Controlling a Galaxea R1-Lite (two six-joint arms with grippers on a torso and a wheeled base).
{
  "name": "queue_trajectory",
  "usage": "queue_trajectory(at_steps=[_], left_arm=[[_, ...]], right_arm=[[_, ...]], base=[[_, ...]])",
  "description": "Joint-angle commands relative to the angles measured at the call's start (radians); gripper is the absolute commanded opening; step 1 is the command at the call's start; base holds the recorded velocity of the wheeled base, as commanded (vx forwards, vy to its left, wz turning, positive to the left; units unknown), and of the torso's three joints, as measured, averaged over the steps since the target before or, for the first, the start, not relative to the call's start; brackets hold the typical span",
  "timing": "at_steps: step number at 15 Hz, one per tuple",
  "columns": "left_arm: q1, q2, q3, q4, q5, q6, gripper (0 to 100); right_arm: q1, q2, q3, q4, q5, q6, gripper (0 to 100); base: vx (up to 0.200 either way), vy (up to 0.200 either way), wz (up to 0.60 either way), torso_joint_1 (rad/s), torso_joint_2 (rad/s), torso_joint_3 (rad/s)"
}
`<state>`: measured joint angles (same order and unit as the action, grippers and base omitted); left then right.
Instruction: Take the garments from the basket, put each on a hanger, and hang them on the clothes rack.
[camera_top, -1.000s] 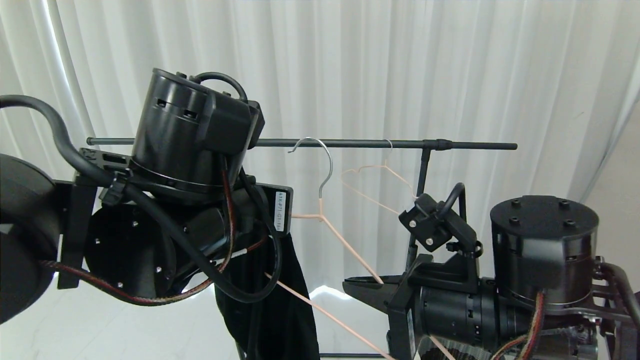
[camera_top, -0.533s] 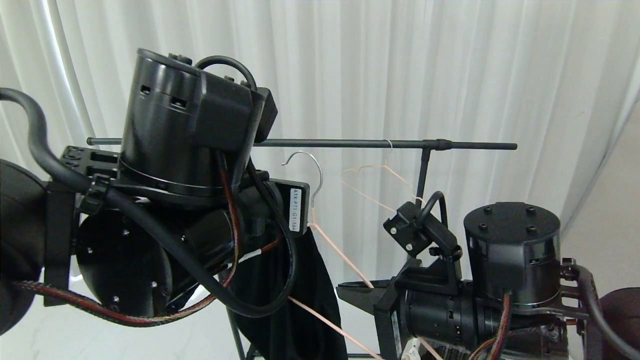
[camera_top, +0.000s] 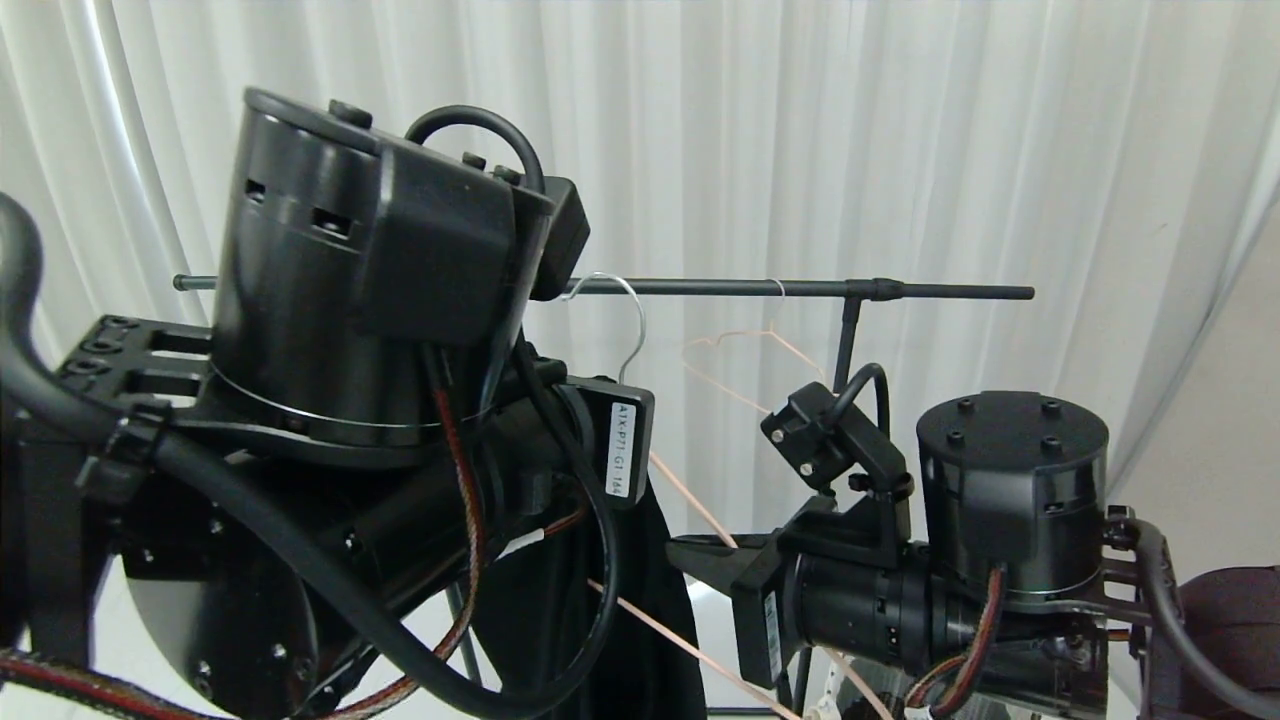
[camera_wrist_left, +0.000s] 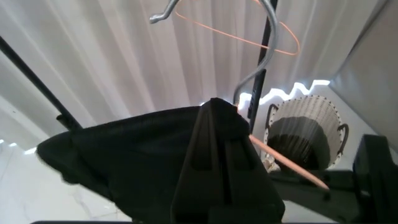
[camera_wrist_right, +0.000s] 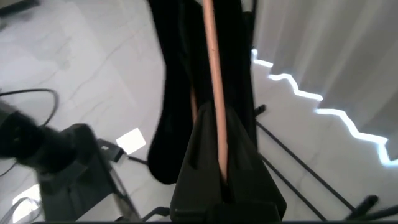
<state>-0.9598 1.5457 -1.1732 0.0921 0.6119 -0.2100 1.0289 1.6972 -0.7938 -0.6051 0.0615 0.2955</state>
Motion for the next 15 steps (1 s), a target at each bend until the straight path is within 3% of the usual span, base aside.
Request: queue_trajectory(at_steps=[1, 5, 6, 11, 15], left_arm=[[-0.004, -0.010, 0.000, 0.000, 0.002, 0.000, 0], [0.000, -0.038, 0.032, 0.000, 0.006, 0.008, 0], [0.000, -0.039, 0.033, -0.002, 0.008, 0.008, 100], [0.000, -0.042, 0.033, -0.003, 0.009, 0.008, 100], [0.000, -0.073, 0.041, -0.002, 0.017, 0.027, 100]], right_arm=[[0.000, 0.012, 0.004, -0.001, -0.035, 0.002, 0], [-0.018, 0.009, 0.004, -0.002, -0.097, 0.010, 0], [-0.021, 0.009, 0.004, -0.002, -0.104, 0.010, 0], [-0.024, 0.001, 0.004, -0.051, -0.150, -0.010, 0], [-0.040, -0.045, 0.071, -0.160, -0.157, -0.113, 0]], base=[[0.000, 0.000, 0.00, 0.000, 0.00, 0.000], [0.000, 0.000, 0.00, 0.000, 0.00, 0.000], [0.000, 0.000, 0.00, 0.000, 0.00, 0.000], [0.000, 0.000, 0.00, 0.000, 0.00, 0.000], [0.000, 0.000, 0.00, 0.000, 0.00, 0.000]])
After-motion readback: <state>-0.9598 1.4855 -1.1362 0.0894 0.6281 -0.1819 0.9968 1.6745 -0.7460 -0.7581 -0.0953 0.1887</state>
